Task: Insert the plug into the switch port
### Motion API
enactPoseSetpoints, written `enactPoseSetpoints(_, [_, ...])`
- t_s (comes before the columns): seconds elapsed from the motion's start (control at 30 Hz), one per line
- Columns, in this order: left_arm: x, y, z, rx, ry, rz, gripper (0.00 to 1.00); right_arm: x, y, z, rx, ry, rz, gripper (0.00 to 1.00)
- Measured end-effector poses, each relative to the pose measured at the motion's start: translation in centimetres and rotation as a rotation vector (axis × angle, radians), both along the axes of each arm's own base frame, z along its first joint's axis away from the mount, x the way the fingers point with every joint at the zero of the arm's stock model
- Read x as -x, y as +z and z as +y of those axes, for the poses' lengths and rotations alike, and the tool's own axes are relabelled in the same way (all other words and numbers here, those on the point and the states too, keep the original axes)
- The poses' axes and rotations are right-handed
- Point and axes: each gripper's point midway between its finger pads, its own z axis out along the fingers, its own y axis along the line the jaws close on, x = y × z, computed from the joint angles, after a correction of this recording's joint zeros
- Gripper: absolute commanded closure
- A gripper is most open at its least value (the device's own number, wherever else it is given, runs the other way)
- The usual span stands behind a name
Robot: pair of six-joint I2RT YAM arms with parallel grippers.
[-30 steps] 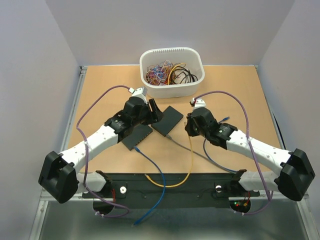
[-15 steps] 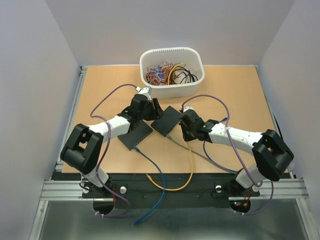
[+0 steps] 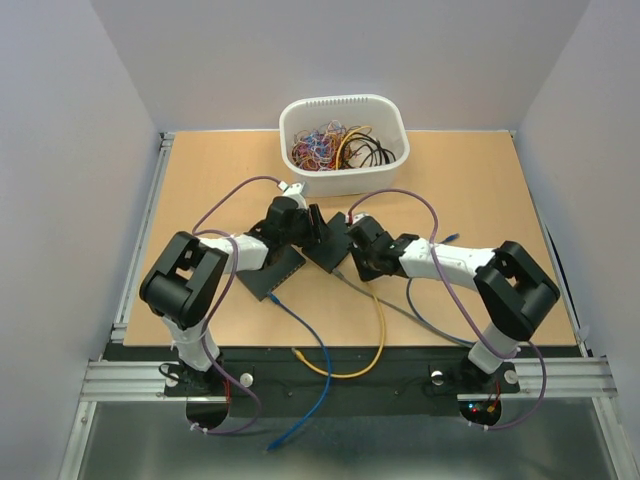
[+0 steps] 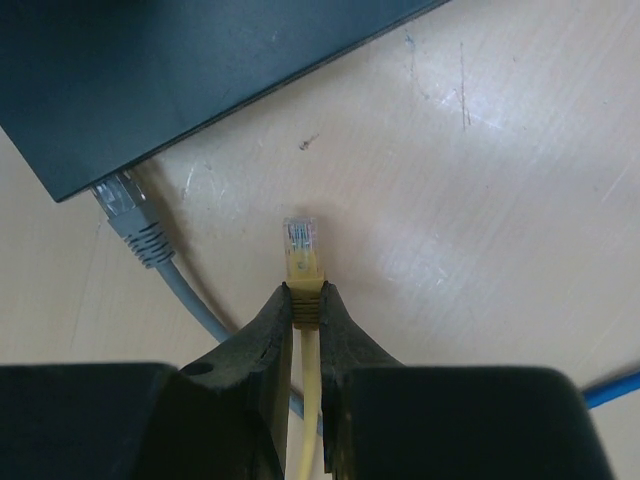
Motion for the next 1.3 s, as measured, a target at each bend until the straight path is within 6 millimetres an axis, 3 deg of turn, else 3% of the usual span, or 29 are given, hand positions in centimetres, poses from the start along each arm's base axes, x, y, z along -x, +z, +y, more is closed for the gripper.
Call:
enactPoseSetpoints(0.33, [-1.4,-0.4,0.3,0.010,0.015,-0.041,0.43,-1.7,0.6,1.8,-0.024,0.027,-0.033,1.00])
enactPoseSetpoints(0.63, [-1.5,-2.7,1.0,-0.027,0.016,-0.007,0.44,-2.1,0.4,2.4,-0.027,0.042,-0.031,1.00])
enactPoseSetpoints(1.3, [-1.2,-2.7,0.9,-0.004,-0.005,-0.028,0.48,-2.4,0.0,3.4,-0.042,0.063,-0.009,1.00])
